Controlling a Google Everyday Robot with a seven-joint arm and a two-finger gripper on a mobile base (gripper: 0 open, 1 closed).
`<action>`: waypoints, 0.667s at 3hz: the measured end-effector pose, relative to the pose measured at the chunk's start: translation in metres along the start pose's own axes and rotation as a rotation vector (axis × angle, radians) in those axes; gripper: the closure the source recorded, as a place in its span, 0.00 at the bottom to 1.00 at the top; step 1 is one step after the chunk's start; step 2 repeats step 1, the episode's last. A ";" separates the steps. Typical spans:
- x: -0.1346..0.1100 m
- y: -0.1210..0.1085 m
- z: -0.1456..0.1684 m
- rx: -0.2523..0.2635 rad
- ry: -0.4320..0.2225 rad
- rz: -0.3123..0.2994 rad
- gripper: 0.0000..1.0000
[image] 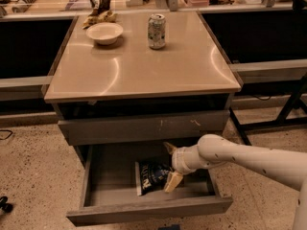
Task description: Place blue chip bag into middle drawer
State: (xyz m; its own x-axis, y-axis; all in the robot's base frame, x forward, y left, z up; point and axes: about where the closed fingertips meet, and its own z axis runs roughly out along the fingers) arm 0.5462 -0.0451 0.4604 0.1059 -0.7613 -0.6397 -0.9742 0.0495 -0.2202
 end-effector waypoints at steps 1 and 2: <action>0.000 0.000 0.000 0.000 0.000 0.000 0.00; 0.000 0.000 0.000 0.000 0.000 0.000 0.00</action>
Offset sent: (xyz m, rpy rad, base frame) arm 0.0000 0.0000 0.0000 0.0000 0.0000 0.0000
